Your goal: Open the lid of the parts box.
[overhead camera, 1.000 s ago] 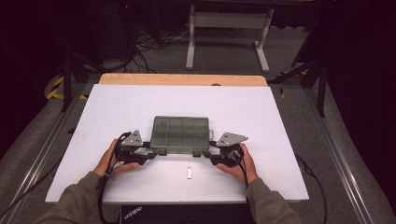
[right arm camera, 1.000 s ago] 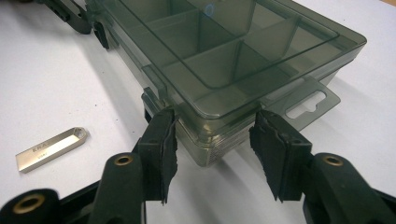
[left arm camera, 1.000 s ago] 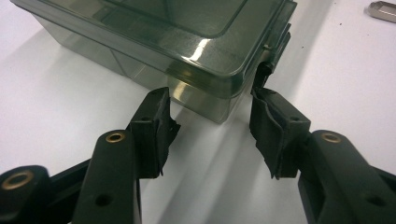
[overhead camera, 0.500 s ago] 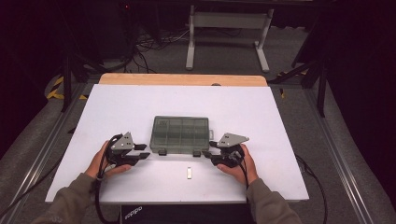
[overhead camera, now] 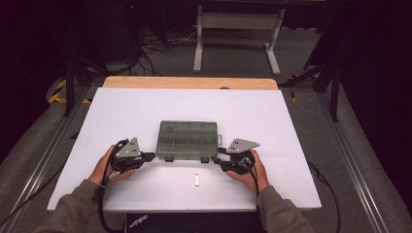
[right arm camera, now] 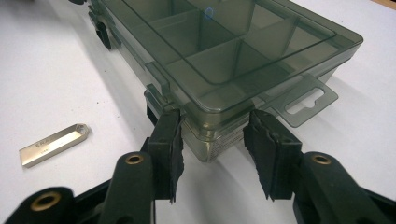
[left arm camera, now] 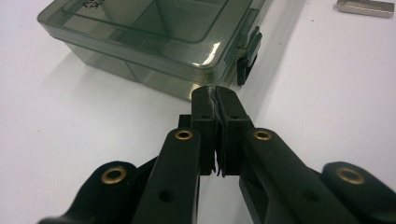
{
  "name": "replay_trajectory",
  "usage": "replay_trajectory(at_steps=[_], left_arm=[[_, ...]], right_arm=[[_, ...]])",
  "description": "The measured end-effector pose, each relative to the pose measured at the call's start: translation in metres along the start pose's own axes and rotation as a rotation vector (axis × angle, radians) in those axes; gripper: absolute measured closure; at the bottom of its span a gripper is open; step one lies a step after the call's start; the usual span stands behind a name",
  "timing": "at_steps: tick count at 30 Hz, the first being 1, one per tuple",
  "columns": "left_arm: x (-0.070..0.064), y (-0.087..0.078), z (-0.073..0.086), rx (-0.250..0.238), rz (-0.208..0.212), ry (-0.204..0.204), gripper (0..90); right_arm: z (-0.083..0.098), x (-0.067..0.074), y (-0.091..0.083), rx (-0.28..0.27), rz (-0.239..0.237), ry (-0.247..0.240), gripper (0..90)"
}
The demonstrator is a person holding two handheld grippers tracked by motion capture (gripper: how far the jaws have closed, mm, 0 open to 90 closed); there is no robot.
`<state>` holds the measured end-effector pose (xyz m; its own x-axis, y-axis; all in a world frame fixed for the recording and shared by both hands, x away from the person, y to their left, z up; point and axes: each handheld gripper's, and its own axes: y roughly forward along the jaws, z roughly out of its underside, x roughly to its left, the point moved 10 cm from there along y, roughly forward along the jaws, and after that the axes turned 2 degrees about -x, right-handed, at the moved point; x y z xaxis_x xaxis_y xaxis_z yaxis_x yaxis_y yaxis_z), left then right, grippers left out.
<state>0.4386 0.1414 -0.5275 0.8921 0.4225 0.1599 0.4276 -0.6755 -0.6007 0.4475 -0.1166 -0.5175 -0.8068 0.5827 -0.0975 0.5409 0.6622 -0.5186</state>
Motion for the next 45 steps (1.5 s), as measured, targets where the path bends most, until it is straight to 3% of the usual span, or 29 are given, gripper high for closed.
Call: replay_trajectory(at_steps=[2,10,14,22,27,36,41,45], left_arm=[[0.001,-0.001,0.000,-0.007,-0.002,-0.008,87.2],[-0.002,0.001,-0.003,-0.002,0.002,0.025,87.1],[0.001,-0.001,-0.006,-0.031,-0.006,-0.010,85.0],[-0.001,-0.001,-0.006,-0.028,0.004,-0.015,82.4],[0.002,-0.003,-0.010,-0.061,-0.010,-0.029,81.5],[0.009,-0.005,-0.016,-0.109,-0.085,-0.029,76.1],[0.012,-0.003,-0.020,-0.126,-0.114,-0.035,71.1],[0.015,-0.001,-0.025,-0.135,-0.137,-0.019,66.9]], right_arm=[[0.000,0.000,0.000,0.000,0.001,0.002,57.1],[0.000,0.000,-0.002,-0.004,0.002,0.009,60.7],[-0.001,0.000,-0.002,-0.006,0.001,0.009,61.6],[-0.005,0.001,-0.005,-0.030,0.008,0.001,65.4],[-0.006,0.000,-0.006,-0.041,0.017,-0.008,68.0],[-0.011,-0.001,-0.016,-0.076,0.026,-0.041,89.8],[-0.014,-0.002,-0.016,-0.082,0.056,-0.075,89.7],[-0.016,-0.007,-0.016,-0.087,0.087,-0.085,81.2]])
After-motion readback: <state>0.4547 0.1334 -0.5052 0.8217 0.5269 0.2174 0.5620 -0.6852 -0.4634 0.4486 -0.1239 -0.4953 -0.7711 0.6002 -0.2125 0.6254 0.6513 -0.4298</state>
